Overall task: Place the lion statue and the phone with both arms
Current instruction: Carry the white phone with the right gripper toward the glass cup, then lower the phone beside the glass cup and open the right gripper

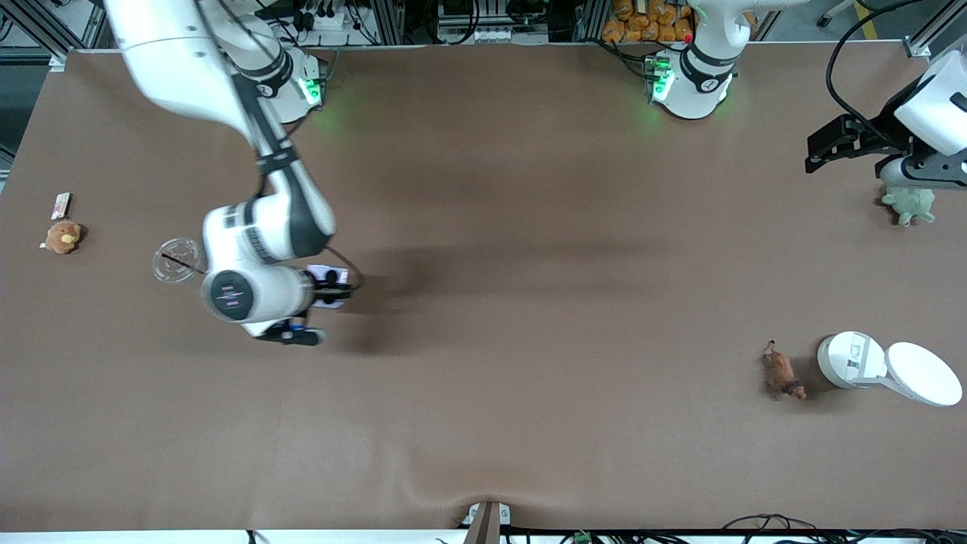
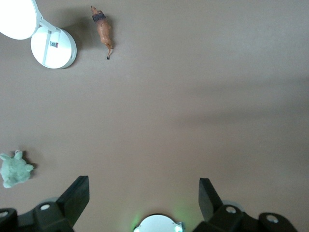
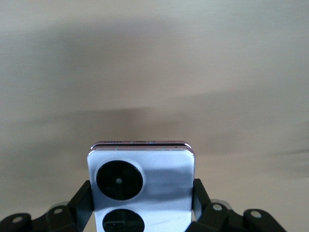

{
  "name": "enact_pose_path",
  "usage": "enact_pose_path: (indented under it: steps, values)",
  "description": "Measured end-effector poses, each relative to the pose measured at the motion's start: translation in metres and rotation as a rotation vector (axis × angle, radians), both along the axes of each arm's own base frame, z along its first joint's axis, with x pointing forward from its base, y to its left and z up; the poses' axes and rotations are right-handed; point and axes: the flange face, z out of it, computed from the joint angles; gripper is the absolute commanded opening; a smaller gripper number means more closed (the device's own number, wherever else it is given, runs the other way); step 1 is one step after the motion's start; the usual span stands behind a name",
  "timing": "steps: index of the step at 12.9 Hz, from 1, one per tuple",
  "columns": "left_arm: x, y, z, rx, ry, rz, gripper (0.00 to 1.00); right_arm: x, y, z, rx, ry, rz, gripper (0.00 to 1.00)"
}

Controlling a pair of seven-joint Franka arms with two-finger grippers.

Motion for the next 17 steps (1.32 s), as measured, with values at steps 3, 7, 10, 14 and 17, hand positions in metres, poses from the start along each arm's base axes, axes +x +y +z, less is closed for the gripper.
enact_pose_path:
  steps: [3,7,10,14,17]
  values:
    - [-0.001,-0.005,0.000,0.014,-0.001,-0.027,1.00,-0.017,-0.041,-0.012,0.012,0.014,-0.023,0.00]
    - [-0.001,-0.007,0.000,0.015,0.001,-0.027,1.00,-0.046,-0.079,-0.057,0.030,-0.036,0.008,0.00]
    - [-0.002,-0.014,0.000,0.017,0.001,-0.031,1.00,-0.049,-0.093,-0.063,0.034,-0.053,0.003,0.00]
    - [-0.002,-0.012,0.000,0.017,0.001,-0.025,1.00,-0.051,-0.099,-0.068,0.032,-0.051,-0.004,0.16]
    - [-0.001,-0.009,0.000,0.018,0.003,-0.020,1.00,-0.054,-0.098,-0.078,0.030,-0.041,-0.002,0.16]
